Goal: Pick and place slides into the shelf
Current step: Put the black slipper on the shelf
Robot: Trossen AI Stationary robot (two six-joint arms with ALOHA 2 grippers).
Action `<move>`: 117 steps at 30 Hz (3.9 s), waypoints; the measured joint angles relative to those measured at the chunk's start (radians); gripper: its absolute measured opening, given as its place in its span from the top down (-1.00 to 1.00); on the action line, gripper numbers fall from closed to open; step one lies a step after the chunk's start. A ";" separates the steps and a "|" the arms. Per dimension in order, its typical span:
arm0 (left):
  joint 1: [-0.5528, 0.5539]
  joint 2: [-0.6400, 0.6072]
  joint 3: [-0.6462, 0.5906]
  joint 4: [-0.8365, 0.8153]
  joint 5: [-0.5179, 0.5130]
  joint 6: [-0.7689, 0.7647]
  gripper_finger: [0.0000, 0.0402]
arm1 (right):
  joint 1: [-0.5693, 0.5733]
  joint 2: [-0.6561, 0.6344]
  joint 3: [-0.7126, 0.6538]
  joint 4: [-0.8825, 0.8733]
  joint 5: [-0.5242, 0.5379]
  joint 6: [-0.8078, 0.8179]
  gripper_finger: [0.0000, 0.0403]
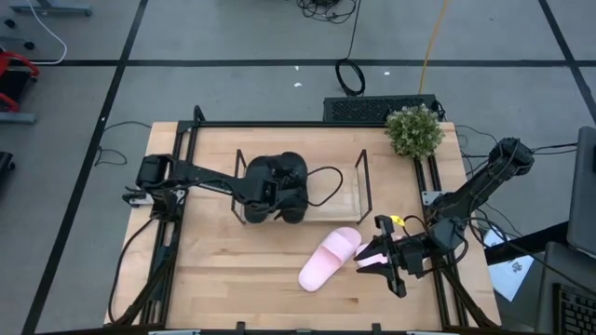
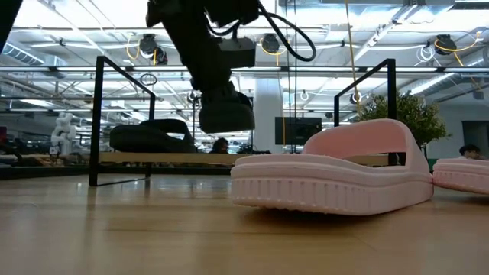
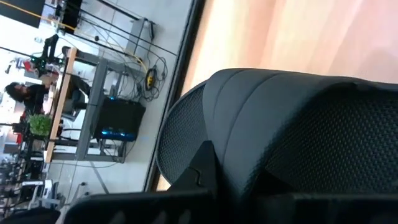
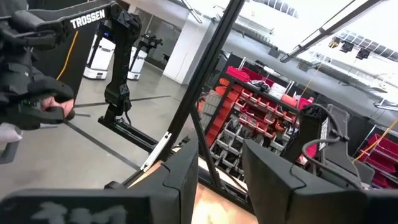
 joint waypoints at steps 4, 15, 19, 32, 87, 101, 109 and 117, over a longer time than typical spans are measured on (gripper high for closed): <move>0.025 0.000 -0.027 0.029 0.003 0.005 1.00 | 0.000 0.000 0.000 -0.014 0.000 0.002 0.42; 0.050 -0.010 -0.124 0.111 0.074 0.024 1.00 | 0.000 0.000 0.000 -0.019 0.000 0.002 0.42; 0.052 -0.011 -0.124 0.104 0.089 0.041 1.00 | 0.000 0.000 0.000 -0.018 0.000 0.001 0.42; 0.060 -0.011 -0.124 0.065 0.142 0.039 1.00 | 0.000 0.000 0.000 -0.018 0.000 0.018 0.42; 0.071 -0.011 -0.123 0.015 0.161 0.034 0.89 | 0.000 0.001 0.000 -0.010 -0.001 0.011 0.42; 0.071 -0.011 -0.123 0.016 0.168 0.011 0.63 | 0.000 0.001 0.000 -0.010 -0.001 0.008 0.42; 0.066 -0.011 -0.123 0.017 0.167 0.003 0.15 | 0.000 0.001 0.000 -0.010 -0.001 0.008 0.42; 0.036 -0.023 -0.125 0.015 0.161 0.009 -0.05 | 0.000 0.001 0.000 -0.007 -0.001 0.008 0.42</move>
